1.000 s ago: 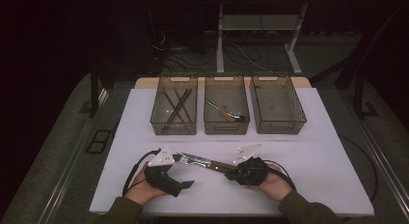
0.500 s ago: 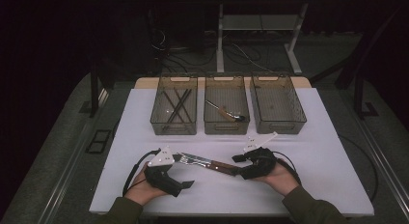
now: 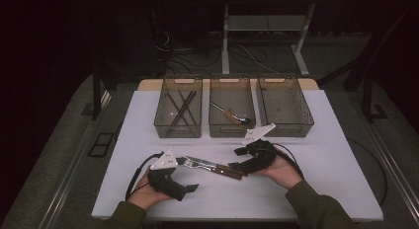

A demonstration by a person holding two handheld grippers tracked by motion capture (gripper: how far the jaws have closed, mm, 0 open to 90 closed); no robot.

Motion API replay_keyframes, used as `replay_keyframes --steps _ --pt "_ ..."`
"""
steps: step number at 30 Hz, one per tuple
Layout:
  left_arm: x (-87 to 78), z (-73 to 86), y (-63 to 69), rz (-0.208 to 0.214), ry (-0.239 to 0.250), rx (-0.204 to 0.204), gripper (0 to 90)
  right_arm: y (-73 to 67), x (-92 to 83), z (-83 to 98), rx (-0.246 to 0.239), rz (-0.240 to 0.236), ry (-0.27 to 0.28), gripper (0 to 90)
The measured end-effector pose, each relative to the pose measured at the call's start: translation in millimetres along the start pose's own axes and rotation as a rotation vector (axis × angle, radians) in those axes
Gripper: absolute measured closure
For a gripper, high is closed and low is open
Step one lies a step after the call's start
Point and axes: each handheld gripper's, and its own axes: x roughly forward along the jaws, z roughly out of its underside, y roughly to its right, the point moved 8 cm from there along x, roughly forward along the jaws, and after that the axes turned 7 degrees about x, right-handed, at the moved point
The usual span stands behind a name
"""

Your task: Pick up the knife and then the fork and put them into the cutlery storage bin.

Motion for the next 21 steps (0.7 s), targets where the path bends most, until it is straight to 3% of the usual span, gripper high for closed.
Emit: replay_keyframes --steps 7,16,21 --pt "0.1 -0.1 0.3 0.003 0.000 0.000 0.0 -0.8 12.8 -8.6 0.000 -0.012 -0.019 49.1" --pt "-0.5 -0.4 0.4 0.002 0.001 0.003 0.0 -2.2 26.3 -13.6 -0.031 -0.010 -0.046 63.7" --pt "0.2 0.0 0.3 0.003 -0.004 0.004 0.0 1.0 33.1 -11.3 -0.060 -0.005 -0.071 67.1"
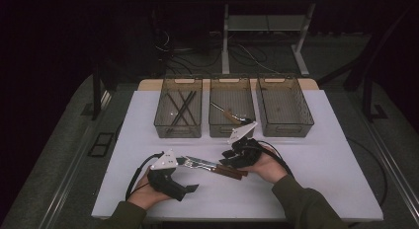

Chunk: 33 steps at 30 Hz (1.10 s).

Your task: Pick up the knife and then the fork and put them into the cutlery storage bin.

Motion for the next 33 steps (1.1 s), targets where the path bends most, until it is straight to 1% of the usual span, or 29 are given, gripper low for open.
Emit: replay_keyframes --steps 1,2,3,5,7,17,23,24,26,29,33 --pt "0.0 0.0 0.0 0.000 0.000 0.000 0.0 -1.6 1.9 -0.4 0.015 -0.005 0.004 68.4" --pt "-0.2 0.1 -0.1 -0.001 0.000 -0.001 0.0 -0.9 2.8 -0.1 0.008 -0.003 0.000 68.7" --pt "-0.4 0.1 -0.2 -0.001 0.001 0.000 0.0 -0.3 3.8 0.6 -0.009 -0.007 -0.008 69.1" --pt "-0.5 0.0 -0.1 -0.001 0.001 -0.001 0.0 -2.1 5.9 1.2 -0.004 -0.012 -0.016 70.3" --pt "-0.1 0.2 0.1 0.001 0.000 -0.001 0.0 -1.0 7.9 2.7 -0.019 -0.004 -0.027 71.0" --pt "-0.1 0.1 0.3 0.002 -0.002 0.001 0.0 -2.5 17.6 7.0 -0.029 -0.013 -0.066 71.6" --pt "-0.2 0.0 0.2 0.001 -0.002 0.002 0.0 -3.1 20.2 7.8 -0.044 -0.017 -0.072 72.4" --pt "-0.2 0.1 0.1 0.001 -0.002 0.002 0.0 -2.6 20.7 8.2 -0.044 -0.011 -0.077 72.4" --pt "-0.1 0.1 0.2 0.003 -0.003 0.004 0.0 -2.7 21.8 8.7 -0.043 -0.013 -0.081 72.8" --pt "0.0 0.2 0.3 0.004 -0.005 0.003 0.0 -1.7 22.4 8.1 -0.054 -0.018 -0.080 72.8" --pt "-0.4 0.0 -0.1 0.000 -0.005 0.004 0.0 -1.4 23.3 6.9 -0.068 -0.019 -0.097 72.9"
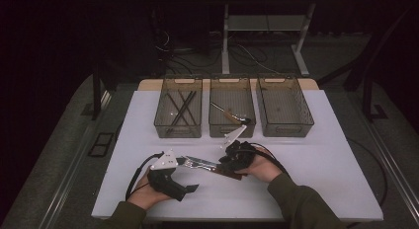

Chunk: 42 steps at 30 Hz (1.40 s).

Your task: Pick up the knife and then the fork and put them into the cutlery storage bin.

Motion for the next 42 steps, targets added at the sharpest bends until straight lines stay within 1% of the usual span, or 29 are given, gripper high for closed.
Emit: replay_keyframes --steps 5,6,9,11,15,18,23,25,26,27,31,32,37,41,42 --pt "0.0 -0.5 0.9 0.002 0.001 0.005 0.0 0.6 4.6 -0.7 -0.020 0.020 -0.048 73.2" --pt "0.0 -0.7 1.0 0.003 0.002 0.005 0.0 1.5 5.5 -0.6 -0.033 0.025 -0.059 73.3" --pt "-0.2 -1.0 1.3 0.004 0.003 0.007 0.0 1.1 6.3 -1.8 -0.040 0.028 -0.085 73.4" --pt "0.2 -1.2 1.9 0.006 0.005 0.005 0.0 3.0 6.7 -2.9 -0.071 0.043 -0.117 73.5" --pt "0.4 -1.8 2.8 0.008 0.008 0.002 0.0 0.6 8.1 -7.1 -0.089 0.056 -0.202 73.6" --pt "0.2 -1.6 2.6 0.009 0.006 0.004 0.0 0.6 9.6 -10.9 -0.115 0.062 -0.276 73.7" --pt "0.1 -1.6 2.4 0.009 0.005 0.006 0.0 -0.3 13.1 -17.0 -0.115 0.064 -0.388 73.9" --pt "0.1 -1.6 2.4 0.009 0.005 0.006 0.0 0.0 14.9 -19.6 -0.114 0.073 -0.436 74.6" --pt "0.0 -1.6 2.0 0.007 0.003 0.013 0.0 0.7 15.9 -20.5 -0.119 0.074 -0.450 74.7" --pt "0.1 -1.5 2.3 0.008 0.003 0.010 0.0 0.6 16.8 -21.7 -0.115 0.077 -0.476 74.9" --pt "0.0 -1.7 2.1 0.008 0.003 0.015 0.0 0.6 19.1 -24.9 -0.094 0.085 -0.541 75.7" --pt "-0.1 -1.7 2.1 0.008 0.004 0.014 0.0 0.5 19.0 -25.3 -0.097 0.090 -0.556 76.1" --pt "-0.6 -1.8 1.7 0.007 0.006 0.013 0.0 0.1 18.8 -25.6 -0.095 0.099 -0.560 76.8" --pt "-0.3 -2.0 1.8 0.007 0.006 0.014 0.0 0.5 17.5 -24.7 -0.097 0.098 -0.523 76.9" --pt "-0.3 -2.1 1.5 0.006 0.007 0.017 0.0 0.6 16.5 -24.4 -0.087 0.096 -0.513 76.9"
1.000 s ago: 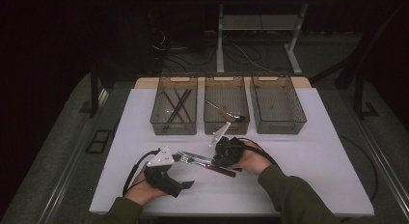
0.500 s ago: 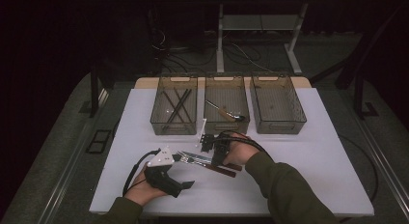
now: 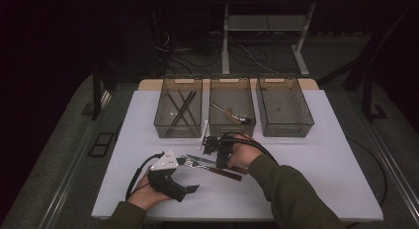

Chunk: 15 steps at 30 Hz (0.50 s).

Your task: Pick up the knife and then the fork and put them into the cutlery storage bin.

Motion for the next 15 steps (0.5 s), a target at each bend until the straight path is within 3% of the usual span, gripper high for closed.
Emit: replay_keyframes --steps 11,15 --pt "-0.7 0.0 0.3 0.001 0.003 -0.012 0.0 6.2 -11.6 12.6 0.043 -0.042 0.097 76.9" --pt "-0.5 0.2 -0.2 0.001 0.002 -0.012 0.0 9.9 -16.3 19.7 0.064 -0.052 0.157 76.9"
